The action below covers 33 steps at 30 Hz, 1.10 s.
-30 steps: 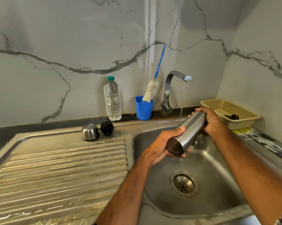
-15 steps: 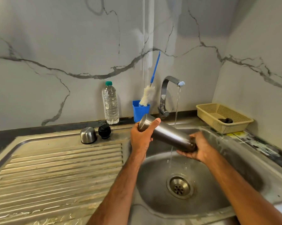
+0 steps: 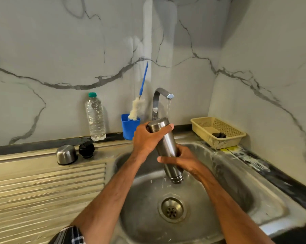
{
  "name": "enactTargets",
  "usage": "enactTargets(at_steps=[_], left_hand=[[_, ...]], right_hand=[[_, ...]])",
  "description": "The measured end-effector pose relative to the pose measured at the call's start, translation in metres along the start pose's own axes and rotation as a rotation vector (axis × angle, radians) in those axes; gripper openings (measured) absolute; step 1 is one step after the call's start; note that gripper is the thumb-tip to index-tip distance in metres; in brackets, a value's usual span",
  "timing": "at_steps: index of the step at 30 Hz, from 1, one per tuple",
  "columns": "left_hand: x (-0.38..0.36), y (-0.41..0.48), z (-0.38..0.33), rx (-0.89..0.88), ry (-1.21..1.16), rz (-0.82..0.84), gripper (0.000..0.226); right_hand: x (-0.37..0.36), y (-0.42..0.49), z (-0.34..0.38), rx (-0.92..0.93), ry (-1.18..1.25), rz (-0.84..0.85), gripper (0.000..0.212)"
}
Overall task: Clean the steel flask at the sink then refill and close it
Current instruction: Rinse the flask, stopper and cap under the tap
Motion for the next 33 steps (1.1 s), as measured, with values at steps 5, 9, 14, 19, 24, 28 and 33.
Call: enactTargets(at_steps=[5,9,14,19,24,28,33], left_hand=[[-0.025,0.007,-0.016,0.004,0.101,0.086,0.055],[-0.045,0.020,-0.016,-0.038,0.230,0.014,0.070],[-0.067,0.031,-0.018,-0.176,0.564,-0.065,0.037],[-0.084,0.033,-0.041,-0.311,1.118,0.050,0.030],[-0.077,0.066,-0.026,-0.102,0.981,0.376,0.035],[-0.062,0.073,-0.022,0.104,0.373,0.544,0.052],[-0.052,0.062,-0.002,0.129,-0.184,0.449,0.025]], right_hand=[[0.000,0.013,-0.013,0.023,-0.038,-0.189,0.057],[-0.004,0.021,-0.030,-0.053,-0.150,-0.290,0.051],[-0.007,0.020,-0.032,-0.082,-0.238,-0.352,0.047],[-0.001,0.018,-0.033,-0.114,-0.323,-0.396,0.065],[0.001,0.015,-0.035,-0.142,-0.398,-0.378,0.072],[0.007,0.013,-0.028,-0.143,-0.111,-0.337,0.059],[-0.004,0.012,-0.020,-0.155,0.158,-0.242,0.056]])
Point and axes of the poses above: each hand's wrist, its own y-axis towards the middle knuckle, its own x-axis out of the back of the hand, z = x × y, the point moved 3 cm from there along y, towards the middle knuckle, and after that the axes turned 8 degrees about x, right-handed, at the moved point
